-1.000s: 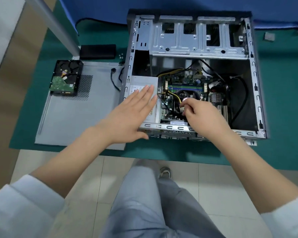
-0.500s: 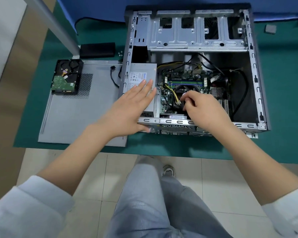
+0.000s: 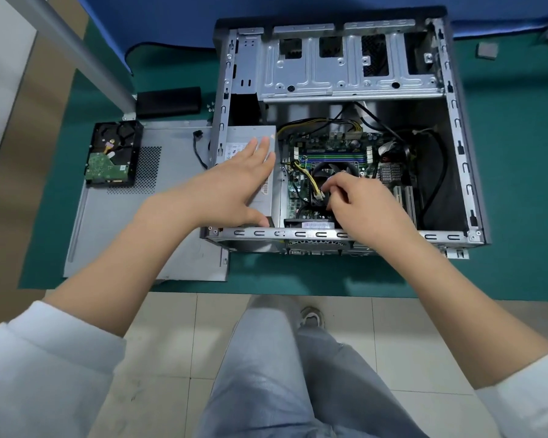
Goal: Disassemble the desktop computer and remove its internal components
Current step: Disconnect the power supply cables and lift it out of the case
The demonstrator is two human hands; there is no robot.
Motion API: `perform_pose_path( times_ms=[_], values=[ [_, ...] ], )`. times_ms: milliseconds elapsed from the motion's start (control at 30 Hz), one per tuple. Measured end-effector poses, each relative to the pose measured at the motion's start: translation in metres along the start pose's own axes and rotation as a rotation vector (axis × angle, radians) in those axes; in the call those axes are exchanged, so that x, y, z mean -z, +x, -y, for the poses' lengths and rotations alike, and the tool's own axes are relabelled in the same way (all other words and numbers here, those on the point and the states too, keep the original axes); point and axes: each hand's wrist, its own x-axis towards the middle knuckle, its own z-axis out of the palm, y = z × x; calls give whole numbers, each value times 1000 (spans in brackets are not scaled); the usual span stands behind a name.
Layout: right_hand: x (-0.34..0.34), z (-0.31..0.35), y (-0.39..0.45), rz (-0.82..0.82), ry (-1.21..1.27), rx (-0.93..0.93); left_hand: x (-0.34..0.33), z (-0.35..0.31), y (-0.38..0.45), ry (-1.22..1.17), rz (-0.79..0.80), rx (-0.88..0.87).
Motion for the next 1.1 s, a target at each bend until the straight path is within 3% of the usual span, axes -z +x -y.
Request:
perform_pose_path(
  times_ms=[233,667,767,1000,1100],
  values=[
    [-4,0,-2,-135,-116,89,-6,-5,-1,-145,1,12],
    [-3,-2,-1,-46,34,-11,-17,2,0,-232,-179,-12],
    [6,-5,17,31,113,5,-12,-1,16,-242,-302,71],
    [-1,-6,88,164,-272,163,-6,2,69,-35,-689,260],
    [-17,-5,98,149,-276,142,-14,0,70,-43,-784,245]
  ],
)
